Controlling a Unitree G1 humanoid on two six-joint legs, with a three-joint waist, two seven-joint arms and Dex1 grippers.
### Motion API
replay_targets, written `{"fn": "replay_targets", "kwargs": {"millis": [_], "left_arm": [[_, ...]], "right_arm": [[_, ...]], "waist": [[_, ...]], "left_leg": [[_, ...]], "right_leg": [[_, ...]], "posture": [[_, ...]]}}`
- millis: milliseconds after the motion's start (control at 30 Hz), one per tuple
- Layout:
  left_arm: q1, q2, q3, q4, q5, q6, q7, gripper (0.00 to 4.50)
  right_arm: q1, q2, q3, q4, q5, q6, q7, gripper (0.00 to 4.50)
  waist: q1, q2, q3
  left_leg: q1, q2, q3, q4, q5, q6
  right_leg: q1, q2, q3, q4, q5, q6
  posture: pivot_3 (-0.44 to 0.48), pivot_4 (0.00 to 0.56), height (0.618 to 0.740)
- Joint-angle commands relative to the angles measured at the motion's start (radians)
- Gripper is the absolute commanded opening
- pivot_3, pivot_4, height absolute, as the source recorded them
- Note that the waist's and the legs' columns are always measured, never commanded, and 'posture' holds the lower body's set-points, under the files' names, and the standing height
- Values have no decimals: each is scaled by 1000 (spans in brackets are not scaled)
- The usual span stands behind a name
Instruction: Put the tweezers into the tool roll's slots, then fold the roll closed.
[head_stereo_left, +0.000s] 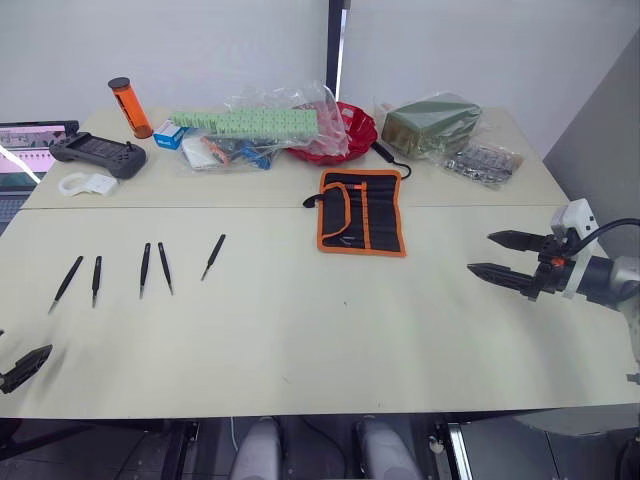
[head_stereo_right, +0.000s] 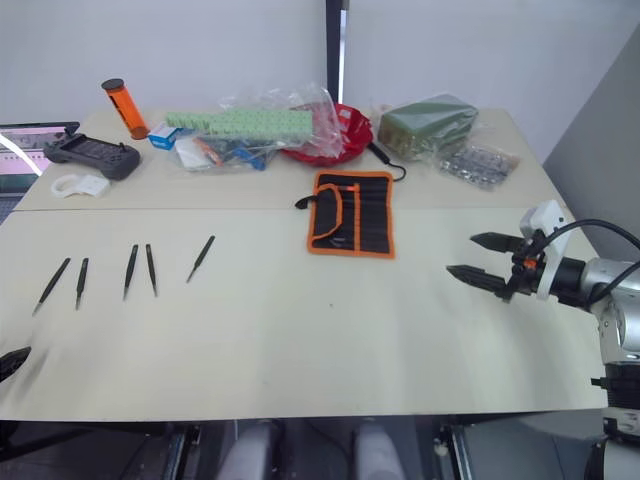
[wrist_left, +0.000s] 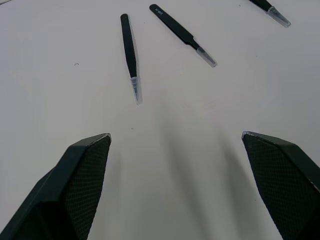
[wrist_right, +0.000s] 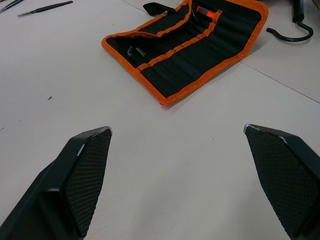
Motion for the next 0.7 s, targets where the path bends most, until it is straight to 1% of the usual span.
{"fn": "replay_targets", "kwargs": {"millis": [33,100,167,233,333,367,433,500,600,700], "left_arm": [[-25,44,-1,-87,-70,81,-31,4465],[-60,61,-23,-230,-164,215,-74,4465],[-115,59,-65,-342,-219,280,-77,4465],[-170,48,-119,-436,-260,349,-59,4465],[-288,23,-240,-588,-334,457,-16,4465],[-317,18,-265,-617,-348,481,-1,4465],[-378,3,-326,-671,-369,518,21,4465],[-433,-12,-372,-712,-391,548,42,4465],[-501,-43,-443,-792,-404,581,91,4465],[-530,-65,-472,-838,-427,618,125,4465]], "right_arm": [[1,22,-29,-63,38,19,-33,4500],[10,58,-45,-138,88,86,-80,4500],[34,98,-77,-251,182,207,-147,4500],[50,126,-98,-334,239,282,-209,4500],[88,191,-98,-481,275,342,-346,4500],[96,206,-97,-512,281,353,-380,4500],[106,247,-68,-564,233,347,-475,4500],[117,276,-20,-601,160,336,-566,4500],[109,351,67,-652,66,367,-738,4500],[75,414,108,-672,114,442,-772,4500]], "waist": [[0,0,0],[5,-2,0],[14,-2,0],[15,-2,0],[14,-2,0],[13,-2,0],[10,-2,0],[3,-2,0],[-2,-2,0],[-3,-2,0]], "left_leg": [[0,0,0,0,0,0],[0,0,-1,0,0,0],[-1,1,-2,2,0,0],[-2,1,-1,3,0,0],[-3,1,-1,3,0,0],[-3,1,-1,2,0,0],[-4,1,-1,2,0,0],[-4,1,-1,2,0,0],[-4,1,-1,2,0,0],[-4,1,-1,2,0,0]], "right_leg": [[0,0,0,0,0,0],[0,0,0,1,0,0],[0,1,-2,2,0,0],[1,0,-2,2,0,0],[1,0,-1,2,0,1],[0,0,-1,2,0,1],[-1,1,-1,2,0,1],[-1,1,-1,2,0,1],[-1,1,-1,2,0,1],[-1,1,-1,3,0,1]], "posture": [[0,150,740],[0,150,740],[0,150,740],[0,150,740],[0,150,740],[0,150,740],[0,150,740],[0,150,740],[0,150,740],[0,150,740]]}}
